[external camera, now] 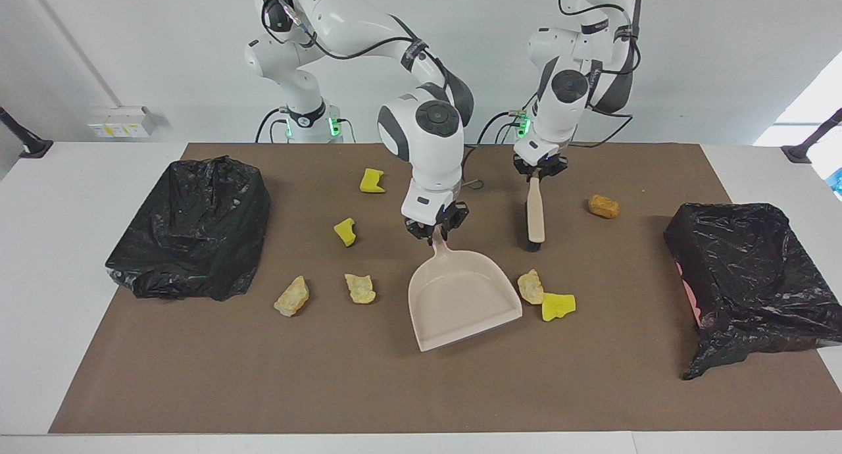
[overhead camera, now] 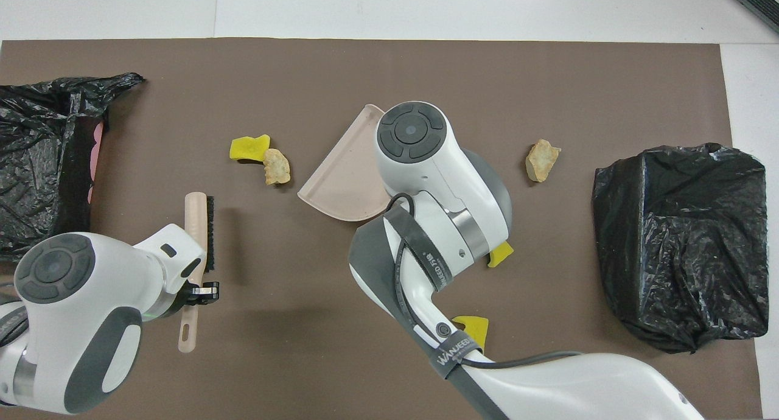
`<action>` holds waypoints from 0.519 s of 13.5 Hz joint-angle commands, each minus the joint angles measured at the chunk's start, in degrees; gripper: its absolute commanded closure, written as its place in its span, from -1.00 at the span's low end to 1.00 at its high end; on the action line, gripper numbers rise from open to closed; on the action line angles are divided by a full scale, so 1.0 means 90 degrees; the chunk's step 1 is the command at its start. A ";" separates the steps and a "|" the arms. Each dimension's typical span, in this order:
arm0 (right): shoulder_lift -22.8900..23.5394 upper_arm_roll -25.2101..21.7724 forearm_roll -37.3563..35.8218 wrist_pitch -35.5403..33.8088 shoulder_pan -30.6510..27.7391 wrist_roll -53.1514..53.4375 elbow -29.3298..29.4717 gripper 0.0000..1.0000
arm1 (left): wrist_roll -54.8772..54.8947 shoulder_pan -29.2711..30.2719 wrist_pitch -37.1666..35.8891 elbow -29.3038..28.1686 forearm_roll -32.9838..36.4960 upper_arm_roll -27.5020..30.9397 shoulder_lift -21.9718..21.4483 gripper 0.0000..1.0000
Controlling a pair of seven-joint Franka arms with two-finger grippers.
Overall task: Sweep and dump trash in bin
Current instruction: 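Lift the dustpan with the right gripper while the left gripper grasps the brush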
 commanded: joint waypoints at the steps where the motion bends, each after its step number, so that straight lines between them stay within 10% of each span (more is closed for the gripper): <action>1: -0.0224 0.0057 -0.0338 -0.0067 -0.0123 -0.1859 -0.0206 1.00 | -0.1316 0.0084 -0.0873 0.0103 0.0742 -0.0108 -0.0192 1.00; 7: -0.0117 0.0057 -0.0787 0.0234 -0.0368 -0.3275 -0.0186 1.00 | -0.2045 0.0455 -0.1542 -0.0869 0.1018 -0.0118 -0.0973 1.00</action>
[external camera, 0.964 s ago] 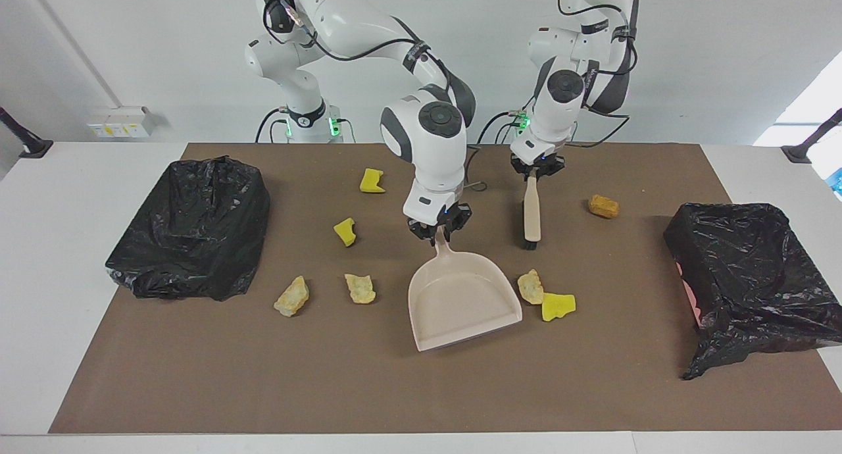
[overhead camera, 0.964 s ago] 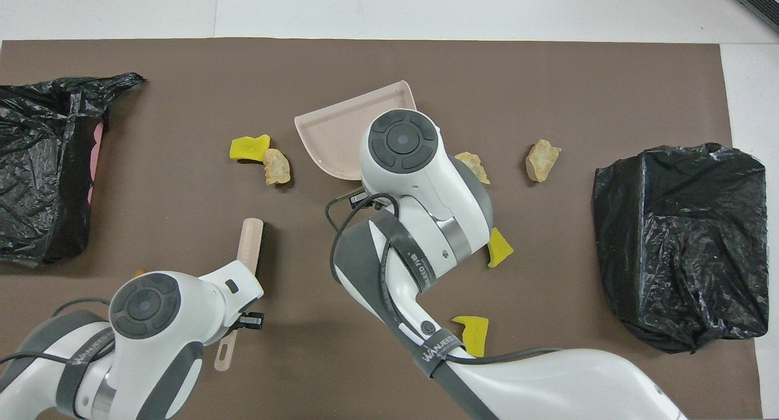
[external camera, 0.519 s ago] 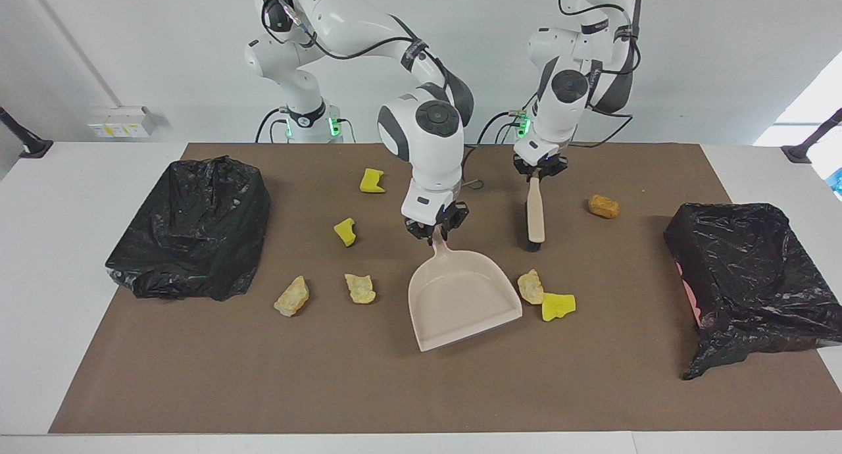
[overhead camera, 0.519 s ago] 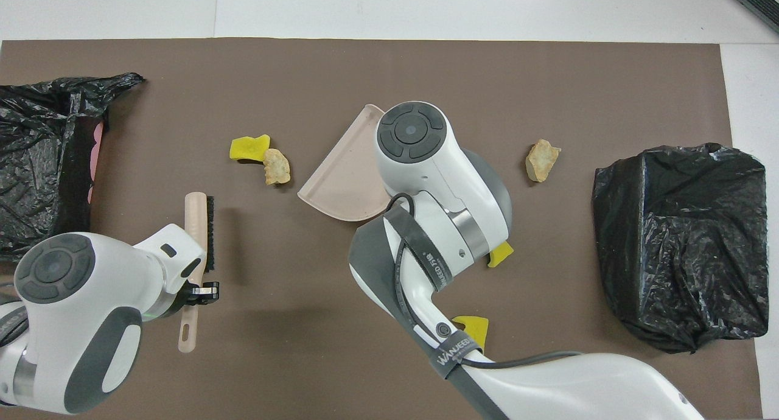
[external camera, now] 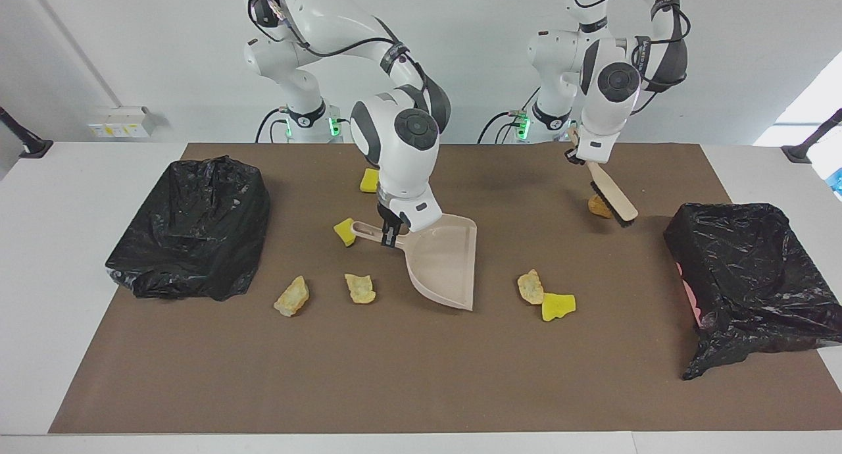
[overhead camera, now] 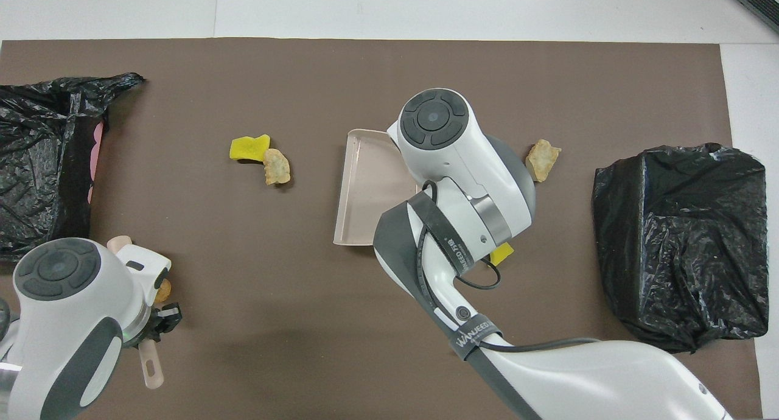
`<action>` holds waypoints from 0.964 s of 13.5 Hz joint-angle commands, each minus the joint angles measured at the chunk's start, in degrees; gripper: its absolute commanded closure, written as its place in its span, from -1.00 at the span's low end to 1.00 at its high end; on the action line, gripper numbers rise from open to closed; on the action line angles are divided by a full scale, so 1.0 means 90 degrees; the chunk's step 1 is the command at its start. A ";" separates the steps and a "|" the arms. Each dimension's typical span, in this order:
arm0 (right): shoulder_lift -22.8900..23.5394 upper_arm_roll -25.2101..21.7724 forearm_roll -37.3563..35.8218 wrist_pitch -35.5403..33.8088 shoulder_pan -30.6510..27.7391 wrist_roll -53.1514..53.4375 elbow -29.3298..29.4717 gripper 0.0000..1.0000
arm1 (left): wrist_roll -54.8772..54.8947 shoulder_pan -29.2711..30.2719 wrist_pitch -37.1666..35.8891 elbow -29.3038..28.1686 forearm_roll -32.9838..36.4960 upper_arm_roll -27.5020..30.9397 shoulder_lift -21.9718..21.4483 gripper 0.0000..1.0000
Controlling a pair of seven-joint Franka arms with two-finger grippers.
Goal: Sweep and dump trash in bin
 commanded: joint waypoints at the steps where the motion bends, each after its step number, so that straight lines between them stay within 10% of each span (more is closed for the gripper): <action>1: -0.0103 0.0067 -0.0307 0.0173 -0.0064 -0.0486 -0.0145 1.00 | -0.0166 0.0227 0.0031 -0.0817 0.0127 -0.0078 -0.0665 1.00; 8: 0.0208 0.0087 -0.0564 0.0192 -0.0142 -0.0627 0.0079 1.00 | -0.0147 0.0541 0.1796 -0.1024 0.0040 -0.0087 -0.0219 1.00; 13: 0.0639 0.0126 -0.0045 0.0124 -0.0123 -0.0450 0.0637 1.00 | -0.0069 -0.0055 0.1975 0.0848 -0.0888 -0.0107 0.1245 1.00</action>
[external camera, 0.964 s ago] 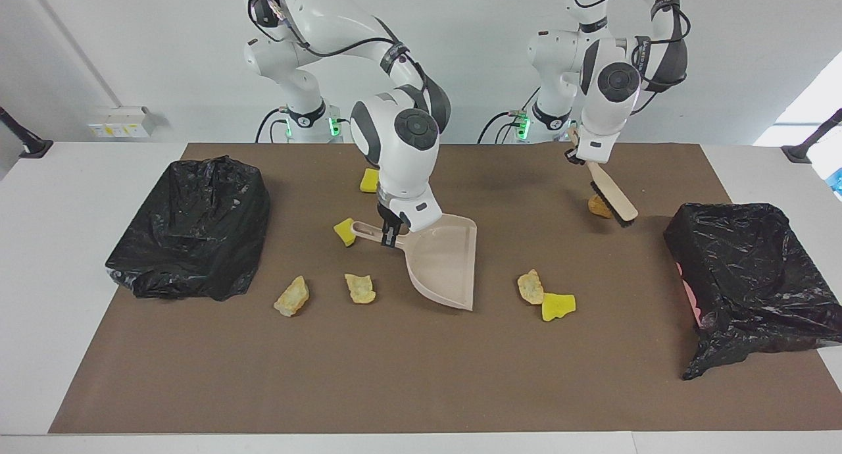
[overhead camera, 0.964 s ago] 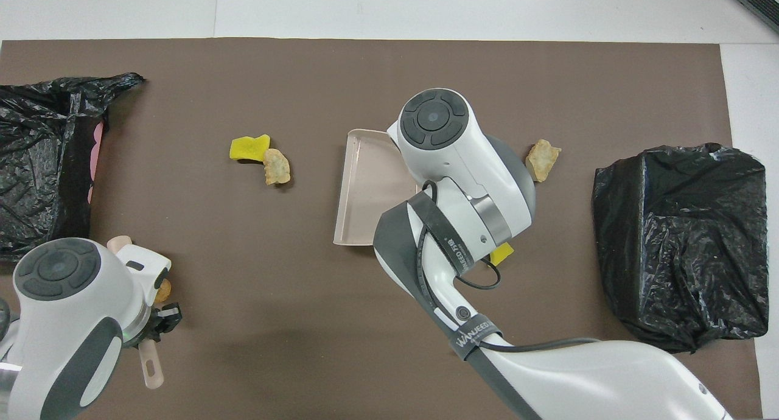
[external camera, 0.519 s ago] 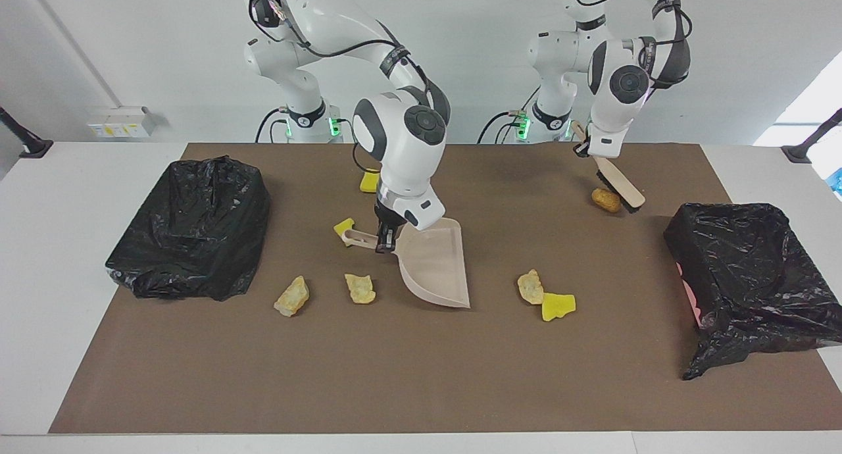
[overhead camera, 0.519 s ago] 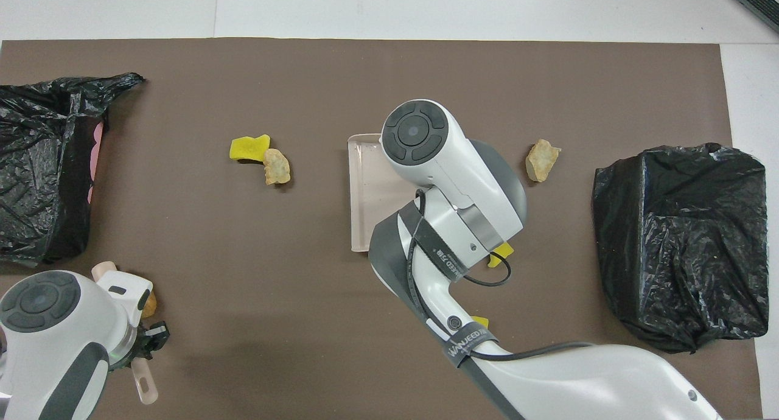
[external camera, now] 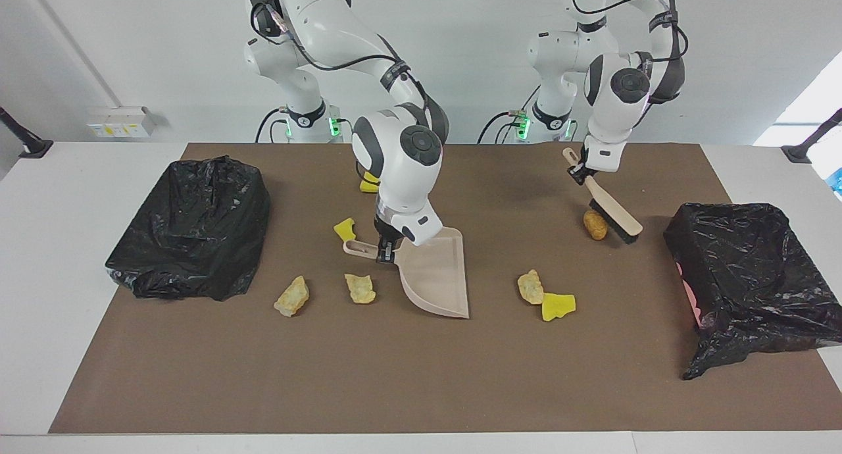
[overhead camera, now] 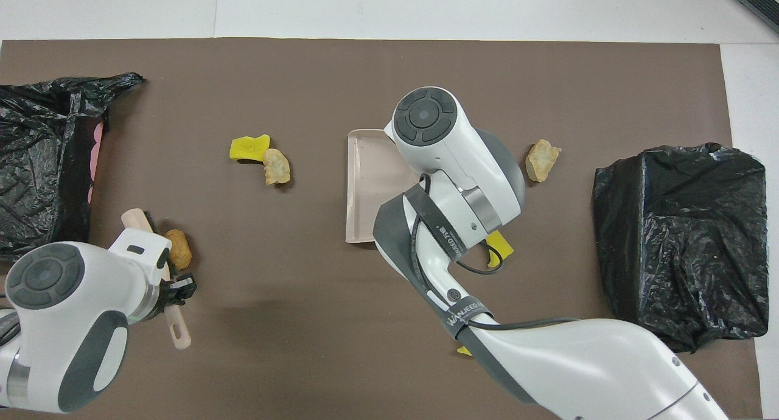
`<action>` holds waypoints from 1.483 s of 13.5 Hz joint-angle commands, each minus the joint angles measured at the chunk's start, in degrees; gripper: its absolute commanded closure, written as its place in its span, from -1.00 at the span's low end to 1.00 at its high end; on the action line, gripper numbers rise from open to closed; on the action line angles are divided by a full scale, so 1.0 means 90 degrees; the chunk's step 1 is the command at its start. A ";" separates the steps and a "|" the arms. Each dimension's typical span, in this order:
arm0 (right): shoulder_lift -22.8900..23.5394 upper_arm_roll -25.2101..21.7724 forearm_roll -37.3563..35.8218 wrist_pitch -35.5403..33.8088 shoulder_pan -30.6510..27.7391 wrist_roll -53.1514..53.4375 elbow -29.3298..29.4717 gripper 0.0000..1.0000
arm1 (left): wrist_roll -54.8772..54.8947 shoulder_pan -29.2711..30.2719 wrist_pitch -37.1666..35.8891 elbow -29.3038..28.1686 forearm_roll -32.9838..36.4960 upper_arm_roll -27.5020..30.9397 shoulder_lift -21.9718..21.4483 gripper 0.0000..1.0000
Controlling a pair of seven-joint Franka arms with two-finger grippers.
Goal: Sweep and dump trash in bin
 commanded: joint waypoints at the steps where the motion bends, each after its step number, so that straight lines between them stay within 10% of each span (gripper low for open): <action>1: 0.0241 0.0076 0.0181 -0.0011 -0.0022 0.0176 0.0297 1.00 | -0.0003 -0.0288 -0.0180 0.1209 -0.0269 0.0019 0.0906 1.00; 8: 0.0261 0.0086 0.0347 0.0175 0.0115 0.0206 0.0238 1.00 | 0.2385 0.0560 -0.0933 0.1652 -0.0269 0.0077 0.0918 1.00; 20: 0.0203 0.0076 0.0367 0.0517 0.0261 0.0157 -0.0161 1.00 | 0.3991 0.0220 0.0482 0.2013 -0.0328 0.0068 0.2119 1.00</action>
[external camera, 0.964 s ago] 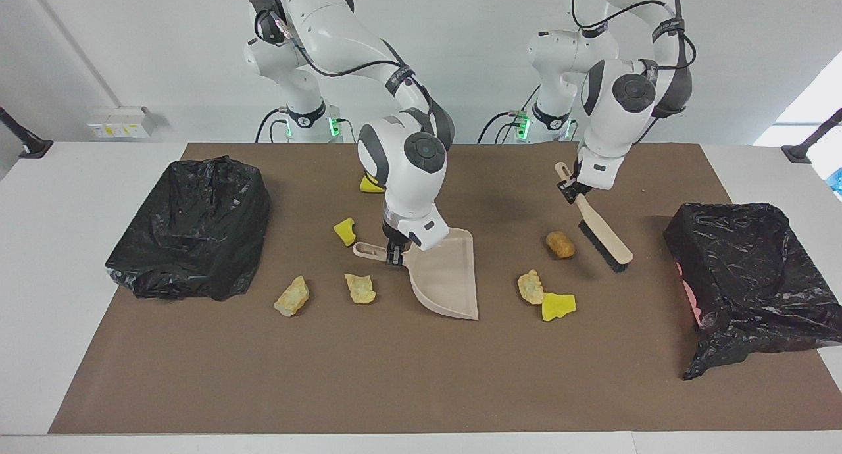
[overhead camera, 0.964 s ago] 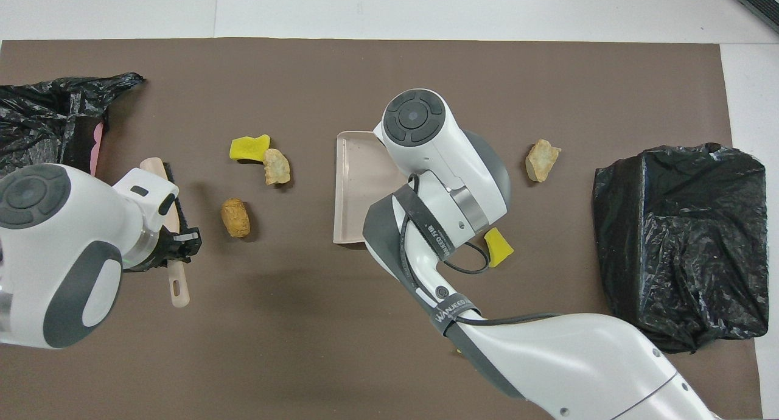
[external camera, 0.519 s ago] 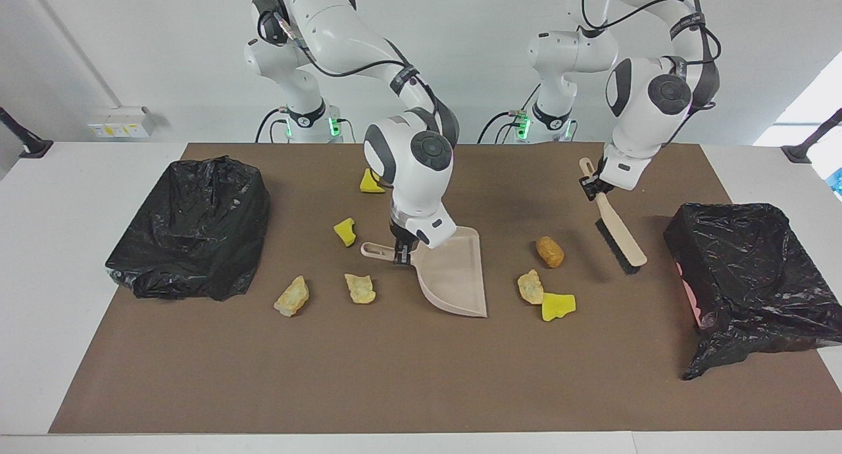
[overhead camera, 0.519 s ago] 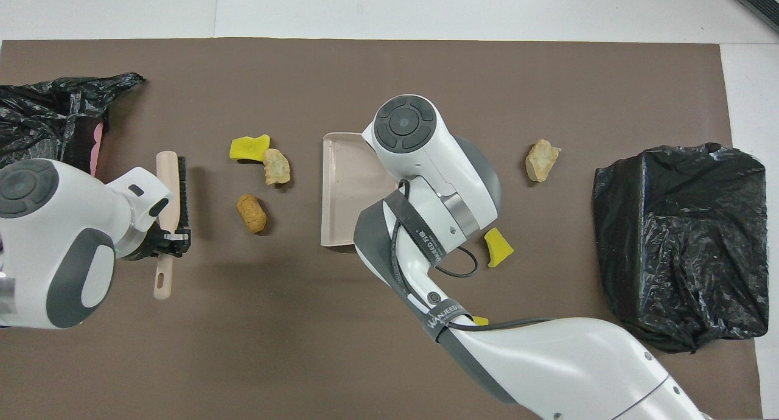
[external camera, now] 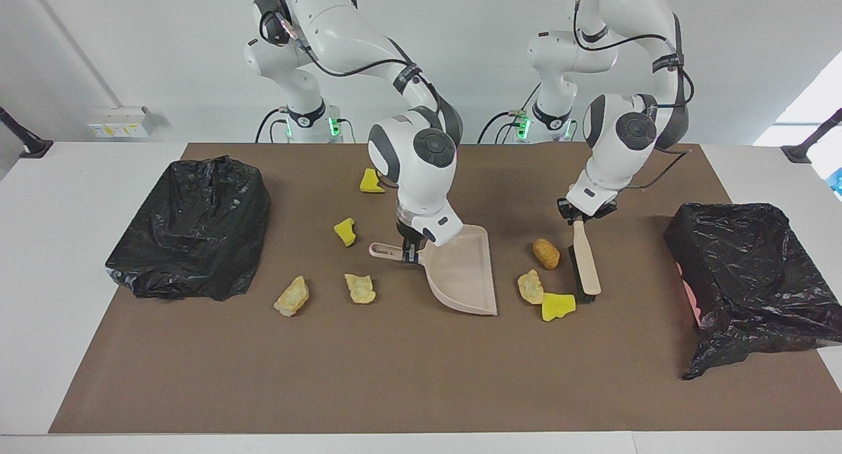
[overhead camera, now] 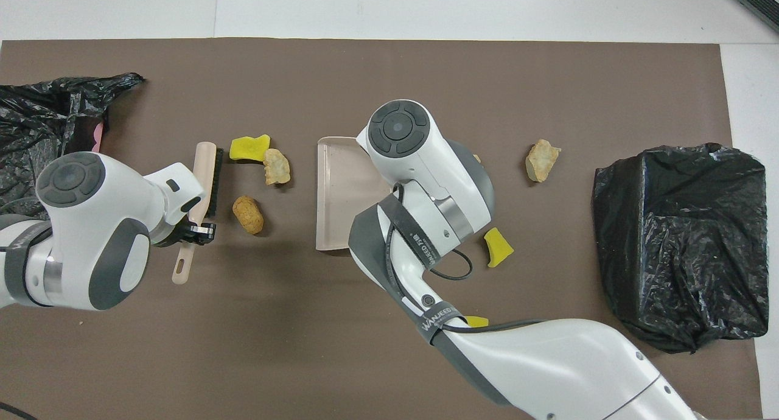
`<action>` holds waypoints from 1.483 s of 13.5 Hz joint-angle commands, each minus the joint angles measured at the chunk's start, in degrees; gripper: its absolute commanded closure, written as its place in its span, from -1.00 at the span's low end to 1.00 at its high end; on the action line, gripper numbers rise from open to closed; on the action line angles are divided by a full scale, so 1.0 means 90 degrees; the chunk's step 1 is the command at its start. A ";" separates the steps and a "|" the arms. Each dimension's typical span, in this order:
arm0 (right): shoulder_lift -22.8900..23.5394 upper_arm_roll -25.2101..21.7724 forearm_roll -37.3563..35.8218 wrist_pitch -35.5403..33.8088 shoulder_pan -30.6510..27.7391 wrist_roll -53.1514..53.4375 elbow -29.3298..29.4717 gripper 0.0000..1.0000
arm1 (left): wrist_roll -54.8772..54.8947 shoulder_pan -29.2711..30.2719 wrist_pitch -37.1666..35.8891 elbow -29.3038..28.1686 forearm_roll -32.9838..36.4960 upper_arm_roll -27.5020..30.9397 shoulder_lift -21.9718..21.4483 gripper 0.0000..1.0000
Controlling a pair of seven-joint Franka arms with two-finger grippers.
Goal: Sweep and dump trash in bin
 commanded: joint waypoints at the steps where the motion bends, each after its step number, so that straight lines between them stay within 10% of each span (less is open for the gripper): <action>1: -0.0076 0.0027 -0.0012 0.0177 0.0003 0.0028 -0.0264 1.00 | 0.0380 -0.0003 0.0066 0.0176 -0.0109 0.0002 0.0137 1.00; 14: -0.0125 0.0027 0.0047 0.0362 0.0013 0.0096 -0.0411 1.00 | -0.1646 -0.2911 -0.0110 -0.0050 -0.0509 -0.0037 -0.0088 1.00; 20: -0.0125 0.0027 0.0047 0.0372 0.0013 0.0106 -0.0391 1.00 | -0.0889 -0.1715 -0.0413 0.0477 -0.0500 0.0041 -0.0137 1.00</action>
